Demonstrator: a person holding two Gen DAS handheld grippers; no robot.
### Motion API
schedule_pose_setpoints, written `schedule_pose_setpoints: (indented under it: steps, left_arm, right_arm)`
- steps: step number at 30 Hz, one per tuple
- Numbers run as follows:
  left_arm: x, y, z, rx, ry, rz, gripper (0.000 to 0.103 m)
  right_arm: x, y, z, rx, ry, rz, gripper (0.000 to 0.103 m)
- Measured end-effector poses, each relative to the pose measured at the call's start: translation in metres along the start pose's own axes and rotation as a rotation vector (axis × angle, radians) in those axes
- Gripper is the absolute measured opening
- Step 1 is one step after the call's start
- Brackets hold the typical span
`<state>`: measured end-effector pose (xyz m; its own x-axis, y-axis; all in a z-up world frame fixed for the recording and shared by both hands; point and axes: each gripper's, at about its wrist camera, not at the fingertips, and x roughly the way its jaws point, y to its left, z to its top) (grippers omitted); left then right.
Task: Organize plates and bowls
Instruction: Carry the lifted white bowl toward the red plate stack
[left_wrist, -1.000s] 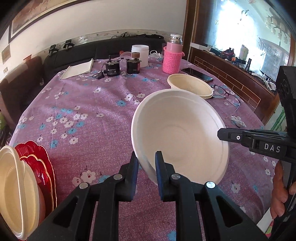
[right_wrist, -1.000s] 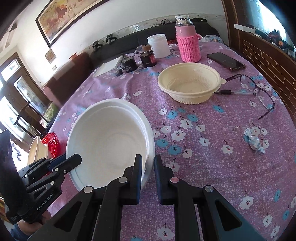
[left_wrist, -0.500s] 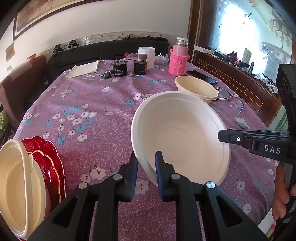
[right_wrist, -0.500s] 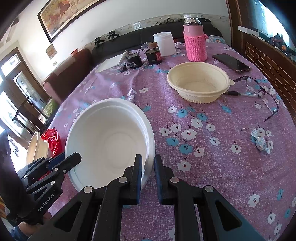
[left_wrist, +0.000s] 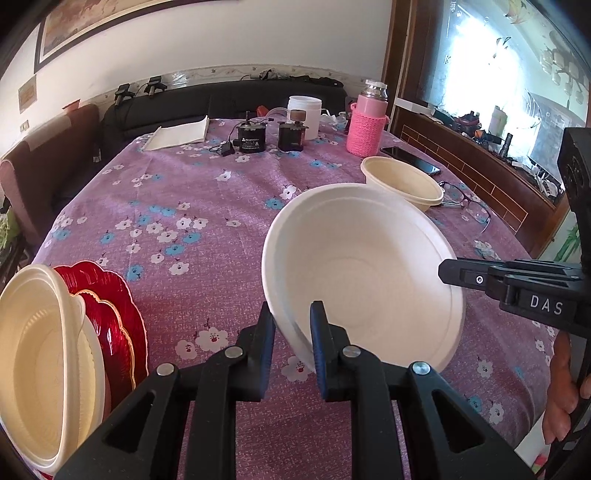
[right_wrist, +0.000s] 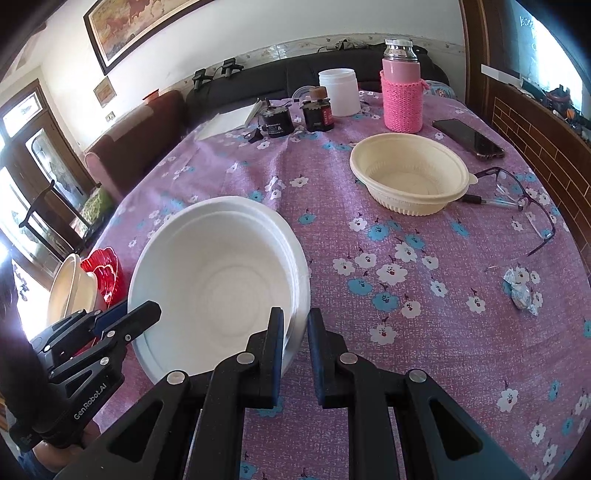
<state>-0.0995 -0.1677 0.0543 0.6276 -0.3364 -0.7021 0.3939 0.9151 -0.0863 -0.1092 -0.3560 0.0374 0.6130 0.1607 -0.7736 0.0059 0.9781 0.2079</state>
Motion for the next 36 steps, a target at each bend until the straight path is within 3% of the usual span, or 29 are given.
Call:
schedule_pose_setpoints:
  steps: [13,36]
  left_arm:
    - [-0.004,0.002,0.002,-0.010,-0.015,0.021,0.017]
    - [-0.026,0.010,0.011,-0.028,-0.075,0.043,0.017]
  right_arm:
    - [-0.007,0.013,0.001,-0.052,-0.035,-0.037,0.015]
    - [-0.023,0.030,0.005,-0.088,-0.082,-0.019,0.015]
